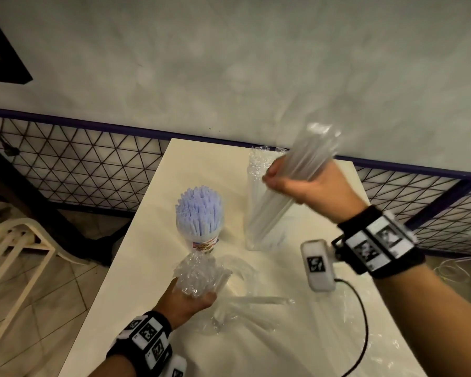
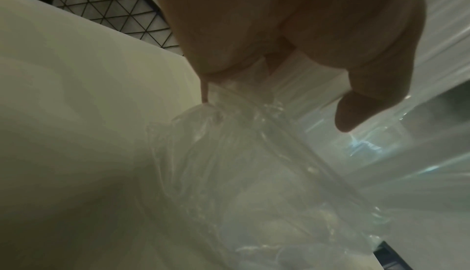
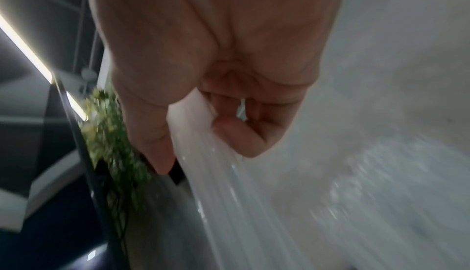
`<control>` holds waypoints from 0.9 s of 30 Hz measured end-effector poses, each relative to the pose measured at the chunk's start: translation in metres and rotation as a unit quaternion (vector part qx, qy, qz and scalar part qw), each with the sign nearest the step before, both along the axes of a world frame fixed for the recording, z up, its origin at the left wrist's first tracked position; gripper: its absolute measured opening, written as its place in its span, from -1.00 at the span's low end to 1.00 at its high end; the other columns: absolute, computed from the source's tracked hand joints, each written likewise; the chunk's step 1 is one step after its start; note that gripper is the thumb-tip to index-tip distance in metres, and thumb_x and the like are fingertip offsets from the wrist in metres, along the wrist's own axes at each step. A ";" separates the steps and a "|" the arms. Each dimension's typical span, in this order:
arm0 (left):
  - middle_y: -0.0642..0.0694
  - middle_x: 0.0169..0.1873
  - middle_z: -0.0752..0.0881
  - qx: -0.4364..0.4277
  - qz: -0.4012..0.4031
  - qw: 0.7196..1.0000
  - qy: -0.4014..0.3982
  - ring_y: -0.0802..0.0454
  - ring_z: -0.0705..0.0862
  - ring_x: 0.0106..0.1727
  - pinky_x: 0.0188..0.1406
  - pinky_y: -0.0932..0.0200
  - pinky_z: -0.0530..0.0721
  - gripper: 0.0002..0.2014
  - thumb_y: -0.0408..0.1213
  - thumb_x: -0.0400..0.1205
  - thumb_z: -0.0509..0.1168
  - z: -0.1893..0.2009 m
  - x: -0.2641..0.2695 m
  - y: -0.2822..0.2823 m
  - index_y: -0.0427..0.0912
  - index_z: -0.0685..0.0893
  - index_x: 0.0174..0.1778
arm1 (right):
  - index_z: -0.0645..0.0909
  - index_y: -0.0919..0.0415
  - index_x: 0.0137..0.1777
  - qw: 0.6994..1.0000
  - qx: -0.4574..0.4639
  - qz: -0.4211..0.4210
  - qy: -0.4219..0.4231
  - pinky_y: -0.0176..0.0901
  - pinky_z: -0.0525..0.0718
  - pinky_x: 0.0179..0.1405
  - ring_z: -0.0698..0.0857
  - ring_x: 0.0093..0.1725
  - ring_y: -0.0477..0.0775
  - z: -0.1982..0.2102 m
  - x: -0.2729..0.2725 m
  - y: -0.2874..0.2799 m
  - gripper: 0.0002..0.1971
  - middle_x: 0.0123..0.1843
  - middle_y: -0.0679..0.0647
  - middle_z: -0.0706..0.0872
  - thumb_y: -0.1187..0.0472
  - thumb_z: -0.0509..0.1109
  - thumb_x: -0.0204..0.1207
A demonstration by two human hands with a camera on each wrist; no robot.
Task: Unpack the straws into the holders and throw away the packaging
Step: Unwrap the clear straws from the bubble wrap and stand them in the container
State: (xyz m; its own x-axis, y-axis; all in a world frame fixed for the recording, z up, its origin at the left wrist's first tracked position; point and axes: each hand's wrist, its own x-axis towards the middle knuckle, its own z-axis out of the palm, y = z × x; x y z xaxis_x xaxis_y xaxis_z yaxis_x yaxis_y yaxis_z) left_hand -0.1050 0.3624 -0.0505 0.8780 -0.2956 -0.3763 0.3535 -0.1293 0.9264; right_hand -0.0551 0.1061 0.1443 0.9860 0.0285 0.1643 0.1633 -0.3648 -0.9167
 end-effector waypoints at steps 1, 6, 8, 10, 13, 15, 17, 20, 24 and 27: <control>0.24 -0.27 0.82 0.000 0.001 1.000 -0.007 0.36 0.76 -0.26 -0.07 0.23 0.59 -0.44 -0.02 -0.05 0.53 0.002 -0.001 0.000 0.01 0.68 -0.10 | 0.77 0.09 -0.11 1.000 0.004 -0.017 -0.021 -0.39 0.64 -0.37 0.77 -0.23 -0.19 0.014 0.003 -0.007 -0.86 -0.20 -0.09 0.84 0.29 0.64 0.41; 0.26 -0.18 0.82 0.002 -0.011 0.999 -0.032 0.34 0.76 -0.16 -0.08 0.33 0.61 -0.44 -0.01 0.00 0.53 0.006 -0.001 -0.001 0.03 0.67 -0.05 | 0.77 0.07 -0.06 0.997 -0.030 -0.062 -0.041 -0.28 0.66 -0.40 0.77 -0.18 -0.18 0.030 0.032 -0.024 -0.86 -0.16 -0.09 0.83 0.14 0.64 0.43; 0.28 -0.21 0.81 0.010 -0.004 1.000 -0.025 0.37 0.75 -0.19 -0.12 0.38 0.59 -0.46 0.02 -0.01 0.52 0.004 -0.001 0.000 0.03 0.69 -0.09 | 0.77 0.09 -0.02 0.996 -0.059 -0.069 0.006 -0.19 0.74 -0.21 0.80 -0.14 -0.19 0.005 0.046 -0.025 -0.77 -0.13 -0.07 0.84 0.10 0.67 0.38; 0.23 -0.22 0.83 0.021 0.008 1.000 -0.015 0.34 0.76 -0.21 -0.07 0.27 0.60 -0.55 0.00 -0.01 0.54 0.000 -0.001 0.000 0.06 0.77 -0.19 | 0.75 0.05 0.06 0.992 -0.087 -0.069 0.064 -0.04 0.77 0.09 0.82 -0.02 -0.11 -0.023 0.057 -0.027 -0.57 -0.05 -0.05 0.86 -0.04 0.74 0.23; 0.14 -0.26 0.85 0.021 0.022 1.000 -0.003 0.28 0.78 -0.25 -0.02 0.15 0.64 -0.62 -0.02 -0.02 0.56 -0.002 -0.001 0.001 0.07 0.80 -0.27 | 0.63 0.00 0.21 0.986 -0.099 -0.112 0.075 -0.16 0.68 0.17 0.74 0.16 -0.07 -0.044 0.066 -0.029 -0.27 0.10 -0.13 0.77 -0.13 0.80 0.03; 0.12 -0.28 0.85 0.024 0.023 0.999 -0.003 0.27 0.78 -0.25 -0.01 0.15 0.67 -0.63 -0.01 -0.03 0.55 0.000 -0.001 -0.001 0.08 0.81 -0.29 | 0.50 -0.04 0.37 0.986 -0.083 -0.142 0.021 -0.22 0.64 0.19 0.65 0.22 -0.14 -0.042 0.068 -0.029 -0.11 0.27 -0.13 0.67 -0.06 0.82 0.02; 0.18 -0.30 0.84 0.024 0.011 1.000 -0.006 0.32 0.77 -0.26 -0.09 0.28 0.65 -0.65 0.01 -0.03 0.53 0.001 -0.002 -0.002 0.18 0.82 -0.32 | 0.33 -0.08 0.53 0.985 -0.088 -0.138 -0.059 -0.27 0.62 0.23 0.58 0.30 -0.14 -0.036 0.070 -0.028 0.06 0.47 -0.11 0.50 -0.03 0.83 0.04; 0.23 -0.28 0.83 0.027 0.022 0.999 0.001 0.34 0.77 -0.25 -0.06 0.25 0.60 -0.52 0.02 -0.05 0.53 -0.004 0.000 -0.001 0.02 0.76 -0.20 | 0.23 -0.02 0.64 0.958 -0.225 -0.078 -0.161 -0.12 0.48 0.50 0.42 0.57 0.02 -0.035 0.077 -0.024 0.07 0.67 -0.04 0.30 -0.09 0.76 0.18; 0.16 -0.22 0.84 0.041 0.022 0.999 0.015 0.30 0.78 -0.18 0.06 0.16 0.66 -0.34 0.01 -0.04 0.55 -0.012 0.002 0.001 -0.11 0.69 -0.01 | 0.27 0.13 0.67 0.887 -0.442 0.029 -0.128 0.17 0.35 0.61 0.28 0.69 0.14 -0.056 0.085 -0.017 -0.27 0.69 0.09 0.35 -0.20 0.33 0.60; 0.02 -0.16 0.83 0.049 0.021 0.998 0.017 0.21 0.78 -0.10 0.09 0.15 0.66 -0.27 0.02 -0.03 0.57 -0.015 0.004 0.003 -0.18 0.68 0.08 | 0.20 0.14 0.70 0.843 -0.531 0.062 -0.051 0.11 0.19 0.65 0.16 0.74 0.14 -0.084 0.078 -0.015 -0.27 0.73 0.08 0.29 -0.26 0.01 0.64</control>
